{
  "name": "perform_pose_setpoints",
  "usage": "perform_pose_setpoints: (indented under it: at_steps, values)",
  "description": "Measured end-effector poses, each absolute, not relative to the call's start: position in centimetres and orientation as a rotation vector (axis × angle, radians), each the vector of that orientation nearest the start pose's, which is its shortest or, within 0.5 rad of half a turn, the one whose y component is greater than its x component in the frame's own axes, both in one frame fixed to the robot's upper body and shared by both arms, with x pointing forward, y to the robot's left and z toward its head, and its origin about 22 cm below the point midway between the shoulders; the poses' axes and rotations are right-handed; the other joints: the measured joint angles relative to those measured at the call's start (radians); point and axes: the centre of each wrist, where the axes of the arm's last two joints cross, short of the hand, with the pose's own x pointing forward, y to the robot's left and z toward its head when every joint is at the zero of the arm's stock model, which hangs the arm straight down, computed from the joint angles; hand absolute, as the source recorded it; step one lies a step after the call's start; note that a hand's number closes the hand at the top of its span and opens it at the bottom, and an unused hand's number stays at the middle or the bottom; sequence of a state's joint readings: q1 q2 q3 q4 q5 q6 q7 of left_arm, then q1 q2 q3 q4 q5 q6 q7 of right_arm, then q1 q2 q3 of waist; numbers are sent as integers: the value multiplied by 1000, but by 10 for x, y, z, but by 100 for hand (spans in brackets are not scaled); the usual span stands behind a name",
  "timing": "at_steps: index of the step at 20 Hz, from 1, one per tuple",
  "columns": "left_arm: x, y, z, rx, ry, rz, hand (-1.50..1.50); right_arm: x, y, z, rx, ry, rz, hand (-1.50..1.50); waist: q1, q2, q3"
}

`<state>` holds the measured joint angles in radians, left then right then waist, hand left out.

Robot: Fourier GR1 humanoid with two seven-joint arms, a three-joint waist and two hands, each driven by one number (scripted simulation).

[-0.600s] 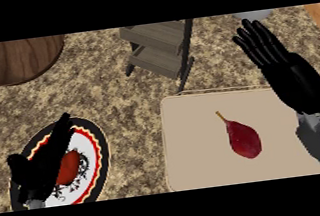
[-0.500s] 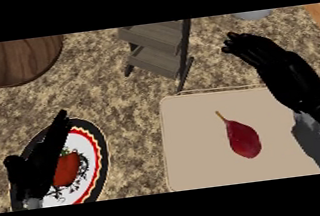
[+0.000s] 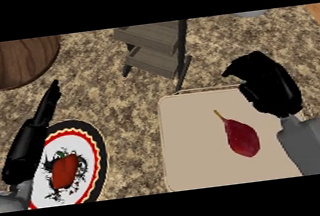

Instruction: Pick the pear from the tray and place it in the tiered basket

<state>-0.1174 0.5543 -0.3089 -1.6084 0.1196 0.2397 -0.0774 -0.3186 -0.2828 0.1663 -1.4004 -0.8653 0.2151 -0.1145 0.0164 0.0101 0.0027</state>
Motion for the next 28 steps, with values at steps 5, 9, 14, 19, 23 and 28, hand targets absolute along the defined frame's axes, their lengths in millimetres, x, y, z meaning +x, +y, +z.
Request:
perform_pose_setpoints:
  at_steps: [5, 9, 14, 19, 23, 28]
  values:
    - [259, 261, 54, 283, -1751, -473, 0, 330, -271, 44, 881, -1606, -143, -150, -6, -5, -1]
    - [257, 261, 51, 294, -1751, -487, 0, 336, -312, 67, 816, -1552, 151, -150, -4, -5, -2]
    - [258, 262, 54, 303, -1759, -495, 0, 336, -359, 116, 597, -1460, 572, -150, -8, -7, -2]
    - [257, 262, 51, 301, -1757, -494, 0, 334, -379, 149, 414, -1362, 839, -150, -8, -8, -2]
    - [259, 257, 48, 309, -1753, -485, 0, 334, -373, 166, 323, -1306, 945, -150, -14, -10, -3]
    - [257, 255, 56, 306, -1752, -482, 0, 324, -344, 169, 286, -1265, 991, -150, -18, -12, -3]
